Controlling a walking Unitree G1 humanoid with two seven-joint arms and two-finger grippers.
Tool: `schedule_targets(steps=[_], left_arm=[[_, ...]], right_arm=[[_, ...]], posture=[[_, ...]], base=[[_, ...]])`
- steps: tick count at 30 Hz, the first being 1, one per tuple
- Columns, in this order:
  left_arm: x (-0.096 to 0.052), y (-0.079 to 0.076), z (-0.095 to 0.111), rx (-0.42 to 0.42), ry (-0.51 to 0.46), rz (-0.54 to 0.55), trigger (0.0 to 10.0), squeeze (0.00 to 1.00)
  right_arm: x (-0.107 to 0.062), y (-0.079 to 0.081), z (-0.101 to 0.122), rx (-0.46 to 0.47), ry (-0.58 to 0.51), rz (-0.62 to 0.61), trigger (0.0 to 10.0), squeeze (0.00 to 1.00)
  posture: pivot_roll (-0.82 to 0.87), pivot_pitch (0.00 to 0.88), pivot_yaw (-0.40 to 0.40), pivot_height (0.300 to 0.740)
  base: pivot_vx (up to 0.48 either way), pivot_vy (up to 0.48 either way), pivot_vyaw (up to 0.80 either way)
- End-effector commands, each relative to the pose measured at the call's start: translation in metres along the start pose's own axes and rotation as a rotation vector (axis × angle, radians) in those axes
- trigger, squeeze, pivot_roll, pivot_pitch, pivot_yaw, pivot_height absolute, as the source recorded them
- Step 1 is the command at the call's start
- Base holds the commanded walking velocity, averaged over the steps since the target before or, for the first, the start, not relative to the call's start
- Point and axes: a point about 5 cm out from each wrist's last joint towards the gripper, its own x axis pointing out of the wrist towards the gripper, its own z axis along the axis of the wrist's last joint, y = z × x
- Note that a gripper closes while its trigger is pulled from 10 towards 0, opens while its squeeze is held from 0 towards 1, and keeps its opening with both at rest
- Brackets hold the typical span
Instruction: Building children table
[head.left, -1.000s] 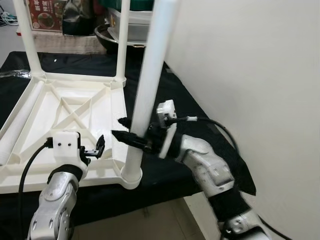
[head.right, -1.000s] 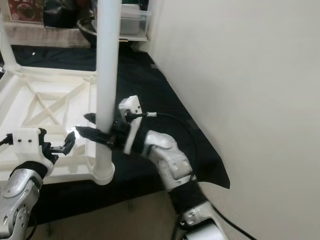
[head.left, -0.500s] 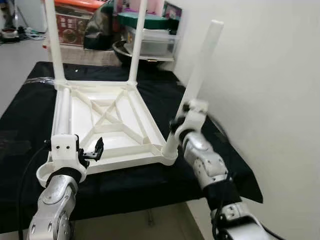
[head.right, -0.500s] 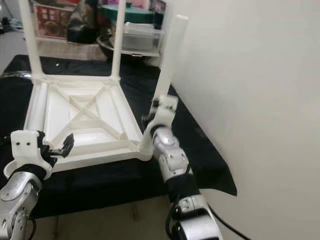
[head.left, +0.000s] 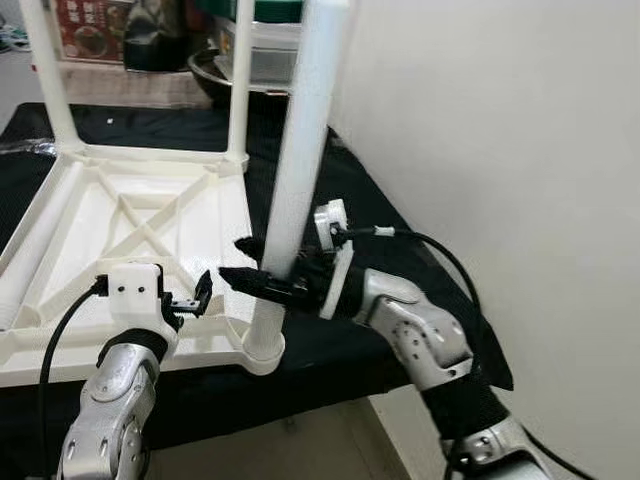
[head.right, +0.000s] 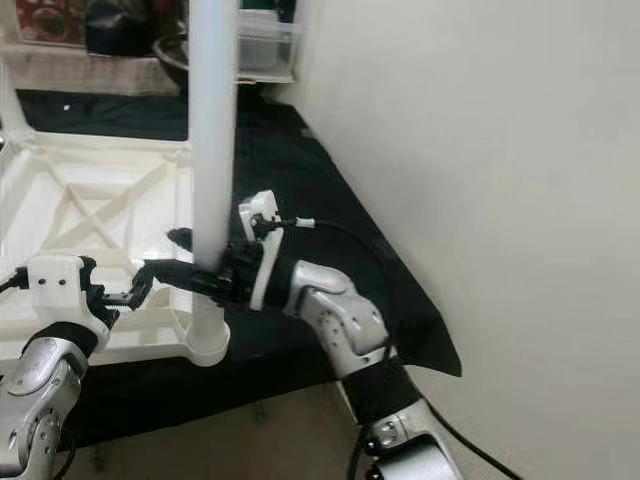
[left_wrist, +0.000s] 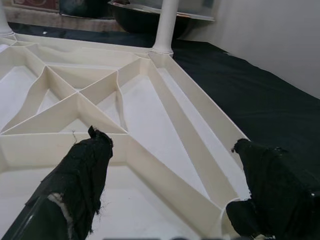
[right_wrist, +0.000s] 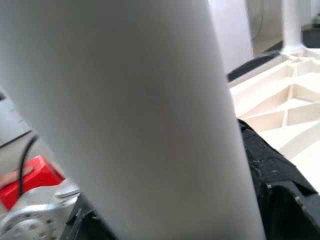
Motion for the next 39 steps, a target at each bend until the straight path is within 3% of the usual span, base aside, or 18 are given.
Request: schedule_targets(steps=[1, 3, 6, 7, 8, 12, 14, 15, 17, 18, 22, 23, 28, 31, 32, 33, 34, 39], left_arm=[[-0.001, -0.004, -0.002, -0.016, 0.0, -0.014, 10.0, 0.0], [-0.001, -0.004, -0.002, -0.016, 0.0, -0.014, 10.0, 0.0], [-0.002, -0.003, -0.002, -0.017, 0.001, -0.015, 10.0, 0.0], [-0.002, -0.003, -0.002, -0.017, 0.001, -0.015, 10.0, 0.0], [-0.002, -0.004, -0.002, -0.017, 0.001, -0.016, 10.0, 0.0], [-0.002, -0.004, -0.002, -0.017, 0.001, -0.016, 10.0, 0.0], [-0.002, -0.003, -0.001, -0.017, 0.0, -0.017, 10.0, 0.0], [-0.002, -0.003, -0.001, -0.016, 0.001, -0.017, 10.0, 0.0], [-0.001, -0.003, -0.001, -0.015, 0.001, -0.018, 10.0, 0.0], [-0.001, -0.003, -0.001, -0.014, 0.002, -0.018, 10.0, 0.0], [-0.001, -0.003, -0.002, -0.015, 0.002, -0.019, 10.0, 0.0], [0.0, -0.003, -0.002, -0.015, 0.002, -0.019, 10.0, 0.0], [0.0, -0.004, -0.002, -0.019, 0.0, -0.02, 10.0, 0.0], [0.0, -0.004, -0.002, -0.02, -0.001, -0.021, 10.0, 0.0], [0.0, -0.004, -0.002, -0.021, -0.002, -0.021, 10.0, 0.0], [0.0, -0.004, -0.002, -0.021, -0.002, -0.021, 10.0, 0.0], [-0.001, -0.005, -0.002, -0.024, -0.005, -0.02, 10.0, 0.0], [-0.003, -0.005, -0.002, -0.026, -0.006, -0.02, 10.0, 0.0]], right_arm=[[0.005, -0.015, -0.011, -0.031, 0.024, -0.193, 0.0, 0.0], [0.005, -0.015, -0.011, -0.031, 0.024, -0.193, 0.0, 0.0], [-0.007, -0.059, -0.025, -0.039, 0.114, -0.738, 0.0, 0.0], [-0.007, -0.059, -0.025, -0.039, 0.114, -0.738, 0.0, 0.0], [-0.038, -0.082, -0.031, -0.064, 0.169, -1.09, 0.0, 0.0], [-0.038, -0.082, -0.031, -0.064, 0.169, -1.09, 0.0, 0.0], [-0.065, -0.092, -0.033, -0.069, 0.204, -1.308, 0.0, 0.0], [-0.071, -0.09, -0.033, -0.068, 0.216, -1.336, 10.0, 0.0], [-0.06, -0.082, -0.03, -0.054, 0.169, -1.211, 10.0, 0.0], [-0.041, -0.07, -0.022, -0.013, 0.073, -1.007, 10.0, 1.0], [-0.013, -0.054, -0.005, -0.021, -0.056, -0.716, 10.0, 1.0], [-0.008, -0.05, 0.0, -0.032, -0.066, -0.598, 10.0, 0.0], [-0.004, -0.026, 0.014, -0.067, -0.072, -0.158, 10.0, 0.0], [-0.006, -0.022, 0.013, -0.085, -0.05, -0.09, 10.0, 0.0], [-0.005, -0.026, 0.011, -0.078, -0.042, -0.113, 5.3, 0.0], [-0.005, -0.026, 0.011, -0.078, -0.042, -0.113, 5.3, 0.0], [-0.007, -0.04, 0.002, -0.006, -0.036, -0.272, 0.0, 0.0], [-0.01, -0.047, -0.006, 0.056, -0.025, -0.401, 0.0, 0.0]], posture=[[0.18, 0.0, -0.182, 0.74], [0.18, 0.0, -0.182, 0.74], [0.18, 0.0, -0.179, 0.74], [0.18, 0.0, -0.179, 0.74], [0.18, 0.0, -0.18, 0.74], [0.18, 0.0, -0.18, 0.74], [0.18, 0.0, -0.178, 0.74], [0.17, 0.0, -0.171, 0.74], [0.17, 0.0, -0.171, 0.74], [0.17, 0.0, -0.172, 0.74], [0.18, 0.0, -0.175, 0.74], [0.18, 0.0, -0.175, 0.74], [0.18, 0.0, -0.184, 0.74], [0.18, 0.0, -0.184, 0.74], [0.18, 0.0, -0.188, 0.74], [0.18, 0.0, -0.188, 0.74], [0.19, 0.0, -0.192, 0.74], [0.18, 0.0, -0.187, 0.74]], base=[[0.0, 0.0, 0.0], [0.0, 0.0, 0.0], [0.0, 0.0, 0.0], [0.0, 0.0, 0.0], [0.0, 0.0, 0.0], [0.0, 0.0, 0.0], [0.0, 0.0, 0.0], [0.0, 0.0, 0.0], [0.0, 0.0, 0.0], [0.0, 0.0, 0.0], [0.0, 0.0, 0.0], [0.0, 0.0, 0.0], [0.0, 0.0, 0.0], [0.0, 0.0, 0.0], [0.0, 0.0, 0.0], [0.0, 0.0, 0.0], [0.0, 0.0, 0.0], [0.0, 0.0, 0.0]])
